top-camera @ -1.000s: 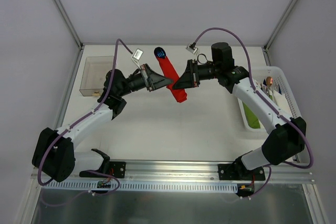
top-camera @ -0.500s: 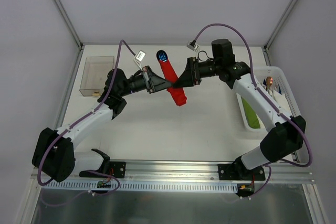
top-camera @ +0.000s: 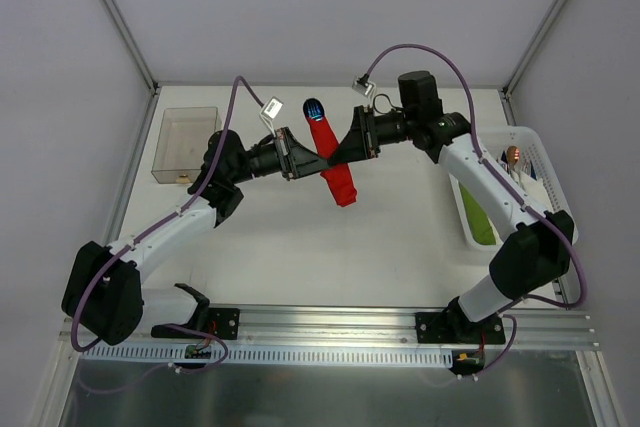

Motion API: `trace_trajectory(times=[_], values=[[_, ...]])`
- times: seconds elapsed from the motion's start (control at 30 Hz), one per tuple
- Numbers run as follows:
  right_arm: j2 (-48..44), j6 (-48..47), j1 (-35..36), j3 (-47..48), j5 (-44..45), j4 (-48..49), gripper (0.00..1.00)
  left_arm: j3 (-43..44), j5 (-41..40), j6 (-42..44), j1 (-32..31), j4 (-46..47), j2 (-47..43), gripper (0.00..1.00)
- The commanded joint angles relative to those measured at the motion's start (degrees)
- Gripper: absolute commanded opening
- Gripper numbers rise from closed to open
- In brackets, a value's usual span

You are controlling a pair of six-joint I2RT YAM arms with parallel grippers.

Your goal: Place the utensils on the paper napkin and roll it up

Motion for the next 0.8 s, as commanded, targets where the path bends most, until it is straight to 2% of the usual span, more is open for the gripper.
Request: trace_trajectory(times=[0.0,0.07,0.1,0.2,0.43,0.6,0.7,0.77], values=[[0.4,3.3,-0.5,1.1,-1.0,3.7,0.26,2.8,2.7,1.1,-1.0,3.8,-0.6,0.0],[0.2,3.5,-0.7,0.7,-1.1,4.1,0.19,2.7,2.6,1.2,-1.1,3.9,-0.8,0.0],[0.1,3.6,-0.7,0.7,-1.2,4.3,0.12,2.7,2.5,1.3,-1.1,4.0,-0.8,0.0],[-0.3,3.5,-0.7,0.5,-1.5,4.4,0.0,2.5,2.4,1.4,-1.0,4.2,-0.6,0.0],[-0.5,5.2,-1.6,-0.1,-3.0,5.6,0.0,2.1,2.5,1.7,-1.0,5.1,-0.6,0.0],[0.4,8.1,-2.5,0.3,-3.8,6.1,0.17,2.1,2.7,1.8,-1.1,5.6,-0.7,0.0],[1.1,11.1,-3.0,0.1,-4.4,8.1,0.25,2.1,2.9,1.8,-1.1,5.6,-0.6,0.0],[1.3,11.9,-3.1,0.1,-4.4,8.5,0.26,2.1,3.0,1.9,-1.0,5.6,-0.7,0.0]])
